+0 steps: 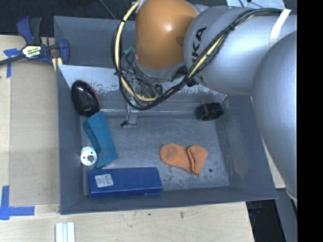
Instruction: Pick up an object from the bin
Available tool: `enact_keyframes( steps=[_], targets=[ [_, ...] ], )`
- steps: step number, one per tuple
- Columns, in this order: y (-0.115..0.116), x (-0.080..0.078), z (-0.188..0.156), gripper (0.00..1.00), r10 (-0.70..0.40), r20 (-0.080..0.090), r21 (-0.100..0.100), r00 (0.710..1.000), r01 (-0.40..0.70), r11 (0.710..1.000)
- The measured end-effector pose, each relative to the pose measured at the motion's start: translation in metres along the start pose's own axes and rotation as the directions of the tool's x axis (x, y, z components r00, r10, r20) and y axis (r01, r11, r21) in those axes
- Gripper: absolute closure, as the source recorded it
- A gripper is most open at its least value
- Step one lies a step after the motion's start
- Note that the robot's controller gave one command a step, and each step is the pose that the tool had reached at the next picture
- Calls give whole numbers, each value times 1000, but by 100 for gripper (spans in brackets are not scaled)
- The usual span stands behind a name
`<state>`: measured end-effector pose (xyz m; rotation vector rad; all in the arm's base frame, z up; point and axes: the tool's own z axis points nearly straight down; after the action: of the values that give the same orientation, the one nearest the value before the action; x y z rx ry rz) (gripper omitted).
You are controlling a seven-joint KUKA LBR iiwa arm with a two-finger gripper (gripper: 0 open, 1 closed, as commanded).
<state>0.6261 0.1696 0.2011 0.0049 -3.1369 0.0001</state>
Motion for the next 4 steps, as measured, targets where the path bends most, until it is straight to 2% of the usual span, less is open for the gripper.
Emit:
enact_keyframes(
  steps=[1,2,3,4],
  targets=[
    [-1,-1,-5,0,3,8,-1,1000,-3,1000],
    [-2,35,-36,0,13,2,0,1000,-13,1000],
    [0,42,-64,0,-2,9,-2,1000,2,1000],
    [-13,61,-29,0,18,11,-2,1000,-18,1000]
  ],
)
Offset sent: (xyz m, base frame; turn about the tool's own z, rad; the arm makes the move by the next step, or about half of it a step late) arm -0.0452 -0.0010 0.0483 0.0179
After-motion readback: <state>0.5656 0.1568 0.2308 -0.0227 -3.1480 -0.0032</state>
